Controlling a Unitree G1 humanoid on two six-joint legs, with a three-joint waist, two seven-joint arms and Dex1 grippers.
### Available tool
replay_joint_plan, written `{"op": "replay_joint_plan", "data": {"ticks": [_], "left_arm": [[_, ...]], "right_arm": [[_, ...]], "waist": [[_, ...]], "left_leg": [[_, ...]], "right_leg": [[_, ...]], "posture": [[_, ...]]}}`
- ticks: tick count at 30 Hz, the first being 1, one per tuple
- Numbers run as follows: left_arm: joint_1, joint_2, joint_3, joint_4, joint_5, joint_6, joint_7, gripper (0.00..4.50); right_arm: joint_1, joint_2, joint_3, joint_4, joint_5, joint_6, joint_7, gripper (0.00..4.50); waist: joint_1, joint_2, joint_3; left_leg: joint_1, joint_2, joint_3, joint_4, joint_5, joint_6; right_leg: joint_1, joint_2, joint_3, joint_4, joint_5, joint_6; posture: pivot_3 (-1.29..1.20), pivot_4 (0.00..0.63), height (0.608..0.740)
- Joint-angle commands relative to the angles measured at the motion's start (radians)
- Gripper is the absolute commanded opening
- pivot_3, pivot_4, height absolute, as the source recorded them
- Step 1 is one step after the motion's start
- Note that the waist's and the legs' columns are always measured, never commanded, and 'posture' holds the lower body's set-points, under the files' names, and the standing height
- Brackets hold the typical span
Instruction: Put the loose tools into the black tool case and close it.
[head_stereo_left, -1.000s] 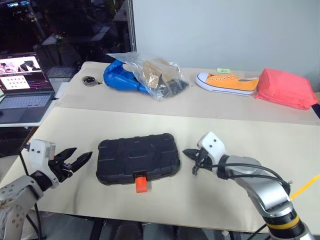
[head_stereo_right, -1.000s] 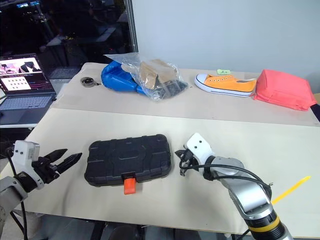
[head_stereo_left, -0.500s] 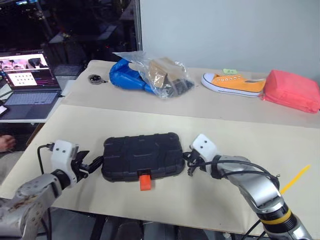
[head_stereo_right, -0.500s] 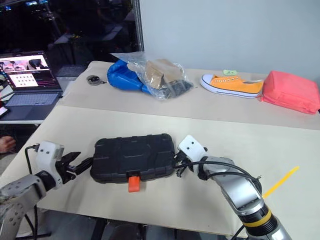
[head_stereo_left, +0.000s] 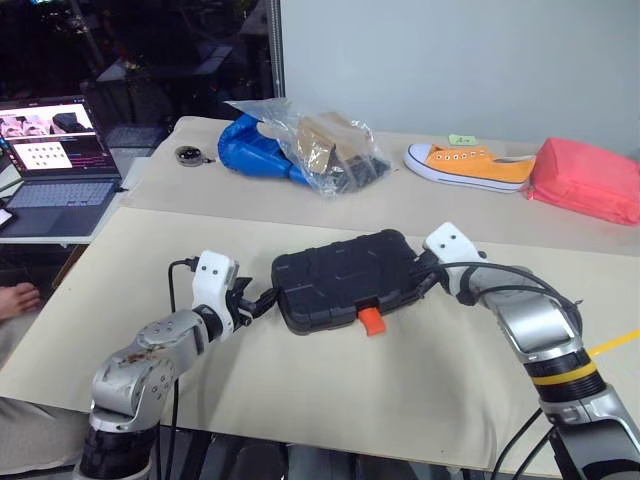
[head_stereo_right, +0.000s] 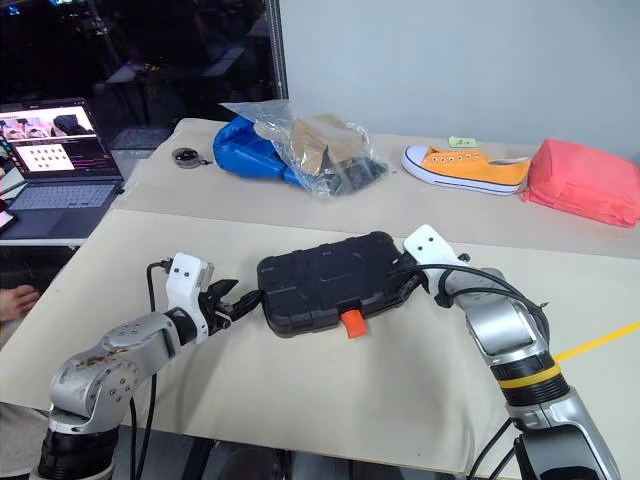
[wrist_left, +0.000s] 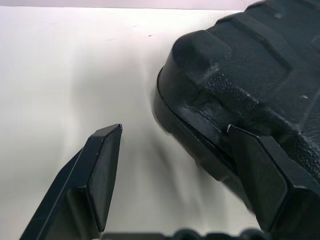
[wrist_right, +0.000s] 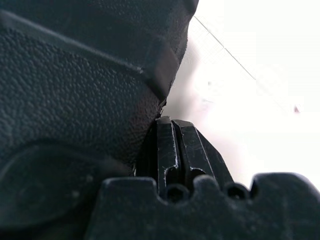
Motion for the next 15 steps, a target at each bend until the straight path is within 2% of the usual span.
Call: {"op": "replay_joint_plan", "data": {"ticks": [1,5,6,7,8,9,10,14,15], "left_arm": [[0.017,0.075,0.052,-0.033,-0.041,-0.076,-0.146,3.63],[0.059,0.227,0.099,-0.005,-0.059,-0.206,-0.406,3.63],[0.051,0.259,0.115,0.016,-0.082,-0.228,-0.476,3.63],[0.034,0.288,0.120,0.040,-0.098,-0.256,-0.548,3.63],[0.018,0.309,0.118,0.059,-0.112,-0.276,-0.606,3.63],[0.004,0.325,0.110,0.072,-0.127,-0.287,-0.660,3.63],[-0.035,0.336,0.076,0.096,-0.127,-0.302,-0.720,3.63],[-0.178,0.318,-0.057,0.203,-0.074,-0.364,-0.863,3.63],[-0.208,0.307,-0.087,0.229,-0.055,-0.381,-0.881,3.63]], "right_arm": [[0.022,-0.034,-0.057,-0.075,0.033,-0.021,0.053,0.06],[0.084,-0.109,-0.150,-0.141,0.048,0.004,0.076,0.06],[0.105,-0.134,-0.181,-0.161,0.059,0.011,0.090,0.60],[0.131,-0.162,-0.214,-0.189,0.073,0.019,0.109,0.71],[0.153,-0.181,-0.245,-0.217,0.092,0.035,0.126,1.16],[0.171,-0.195,-0.274,-0.247,0.117,0.059,0.144,1.34],[0.203,-0.204,-0.339,-0.320,0.192,0.133,0.186,1.73],[0.293,-0.177,-0.499,-0.578,0.449,0.385,0.262,3.10],[0.307,-0.162,-0.520,-0.631,0.497,0.439,0.260,3.10]], "waist": [[-0.001,0.000,0.000],[-0.002,0.001,0.001],[-0.001,0.002,0.001],[0.001,0.002,0.001],[0.004,0.003,0.001],[0.005,0.004,0.001],[0.005,0.004,0.001],[0.005,0.004,0.001],[0.005,0.004,0.001]], "left_leg": [[0.000,0.001,0.000,0.000,0.000,0.000],[0.000,0.001,0.000,0.000,0.000,0.000],[0.000,0.001,0.001,0.000,0.000,0.000],[0.001,0.001,0.001,0.000,0.000,0.000],[0.001,0.001,0.001,0.001,0.000,0.000],[0.001,0.001,0.001,0.001,0.000,0.000],[0.001,0.001,0.001,0.002,0.000,0.000],[0.002,0.001,0.001,0.002,0.000,0.000],[0.001,0.001,0.001,0.002,0.000,0.000]], "right_leg": [[0.000,0.000,0.000,0.000,0.000,0.000],[0.000,-0.001,0.000,0.000,0.000,0.000],[0.000,-0.001,0.000,0.000,0.000,0.000],[0.000,-0.001,-0.001,0.000,0.000,0.000],[0.000,-0.002,-0.001,0.000,0.000,0.000],[0.000,-0.002,-0.002,0.000,0.000,0.000],[0.001,-0.003,-0.002,0.000,0.000,0.000],[0.003,-0.001,-0.002,0.000,0.000,0.000],[0.002,-0.001,-0.002,0.000,0.000,0.000]], "posture": [[0.00,0.150,0.740],[0.00,0.150,0.740],[0.00,0.150,0.740],[0.00,0.150,0.740],[0.00,0.150,0.740],[0.00,0.150,0.740],[0.00,0.150,0.740],[0.00,0.150,0.740],[0.00,0.150,0.740]]}}
